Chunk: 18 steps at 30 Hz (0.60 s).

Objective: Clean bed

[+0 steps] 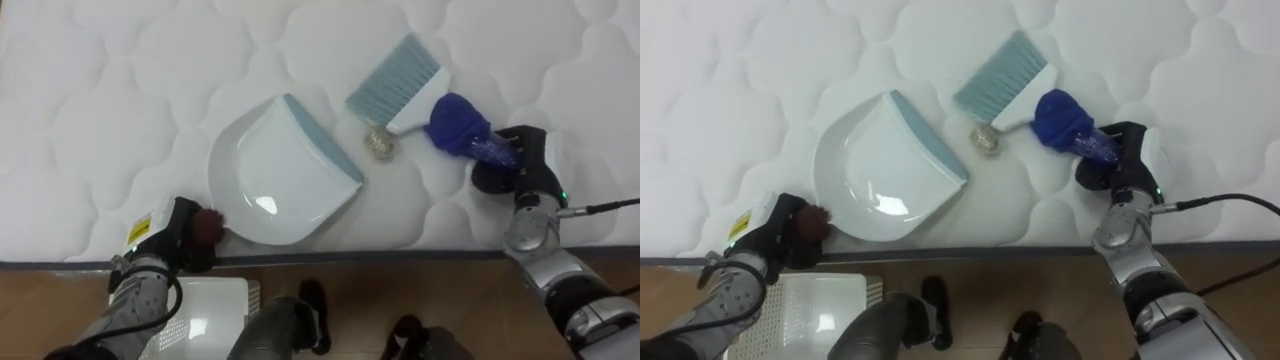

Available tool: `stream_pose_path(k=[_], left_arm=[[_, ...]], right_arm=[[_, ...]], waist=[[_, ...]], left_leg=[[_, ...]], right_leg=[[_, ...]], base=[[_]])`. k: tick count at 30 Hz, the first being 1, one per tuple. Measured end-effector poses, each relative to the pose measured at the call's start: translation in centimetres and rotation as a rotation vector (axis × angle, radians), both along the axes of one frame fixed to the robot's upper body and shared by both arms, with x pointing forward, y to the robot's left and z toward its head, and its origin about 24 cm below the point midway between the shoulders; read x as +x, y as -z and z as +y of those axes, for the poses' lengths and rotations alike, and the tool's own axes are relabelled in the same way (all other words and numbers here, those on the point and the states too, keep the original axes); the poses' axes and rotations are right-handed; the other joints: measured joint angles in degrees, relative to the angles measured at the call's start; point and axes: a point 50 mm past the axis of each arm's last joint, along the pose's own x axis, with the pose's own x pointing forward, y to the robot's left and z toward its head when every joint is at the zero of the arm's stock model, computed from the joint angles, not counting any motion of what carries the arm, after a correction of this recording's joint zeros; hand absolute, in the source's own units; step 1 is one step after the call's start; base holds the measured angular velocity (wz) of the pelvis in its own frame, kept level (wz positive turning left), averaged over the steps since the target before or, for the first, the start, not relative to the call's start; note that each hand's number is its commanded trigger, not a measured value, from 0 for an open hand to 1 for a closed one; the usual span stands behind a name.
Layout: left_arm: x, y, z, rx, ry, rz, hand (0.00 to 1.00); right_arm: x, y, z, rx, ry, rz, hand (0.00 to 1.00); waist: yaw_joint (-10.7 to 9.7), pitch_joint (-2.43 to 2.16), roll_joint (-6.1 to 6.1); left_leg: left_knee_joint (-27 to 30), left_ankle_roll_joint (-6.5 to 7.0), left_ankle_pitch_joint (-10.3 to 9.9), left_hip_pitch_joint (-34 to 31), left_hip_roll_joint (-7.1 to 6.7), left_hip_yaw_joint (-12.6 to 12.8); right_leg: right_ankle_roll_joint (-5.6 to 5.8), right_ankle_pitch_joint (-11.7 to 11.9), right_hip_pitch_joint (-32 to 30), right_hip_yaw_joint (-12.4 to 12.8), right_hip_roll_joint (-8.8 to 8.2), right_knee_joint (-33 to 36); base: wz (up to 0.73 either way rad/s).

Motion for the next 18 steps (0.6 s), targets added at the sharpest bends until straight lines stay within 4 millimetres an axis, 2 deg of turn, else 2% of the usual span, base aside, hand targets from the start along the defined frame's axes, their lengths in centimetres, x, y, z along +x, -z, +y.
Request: stream_pose_path(k=[1, 6, 11, 14, 18], left_arm=[[0.0, 0.0, -0.1, -0.001, 0.005, 0.004, 1.00], [0.3, -0.3, -0.2, 0.007, 0.015, -0.006, 1.00], [0.6, -0.7, -0.1, 0.016, 0.018, -0.029, 1.00], [0.6, -1.0, 0.2, 0.042, 0.040, -0.038, 1.00], [0.8, -1.7, 1.2, 0.082, 0.055, -0.050, 1.00]], right_arm=[[-0.1, 0.0, -0.3, 0.003, 0.004, 0.005, 1.00], [-0.4, 0.1, -1.0, 0.003, 0.028, 0.019, 1.00], [-0.7, 0.0, -1.9, -0.060, 0.040, 0.039, 1.00], [-0.9, -0.4, -3.2, -0.131, 0.048, 0.054, 1.00], [-0.5, -2.1, -4.8, -0.293, 0.026, 0.040, 1.00]], waist=[[-0.6, 0.01, -0.12], [-1.2, 0.05, -1.31], [-1.7, -0.01, -1.85], [-1.8, -0.08, -2.45], [-1.7, -0.06, -3.62]], left_leg=[[0.1, 0.15, 0.1, 0.1, -0.43, -0.3], [1.0, 0.77, 0.3, 0.0, -0.52, 0.8], [1.1, 1.64, 0.5, -0.3, -0.40, 0.8], [1.1, 1.96, 0.7, -0.4, -0.39, 1.1], [1.4, 2.14, 0.8, -1.1, 0.49, 2.1]], right_leg=[[0.21, -0.1, 0.0, 0.0, -0.61, 0.8], [0.67, -0.4, 0.1, 0.3, -1.35, 1.6], [1.06, -0.4, 0.1, 0.4, -1.22, 1.5], [1.11, -0.2, -0.4, 0.9, -1.34, 1.8], [0.98, 0.6, -1.8, 2.1, -0.38, 1.7]], base=[[0.24], [0.10], [0.00], [-0.04], [-0.15]])
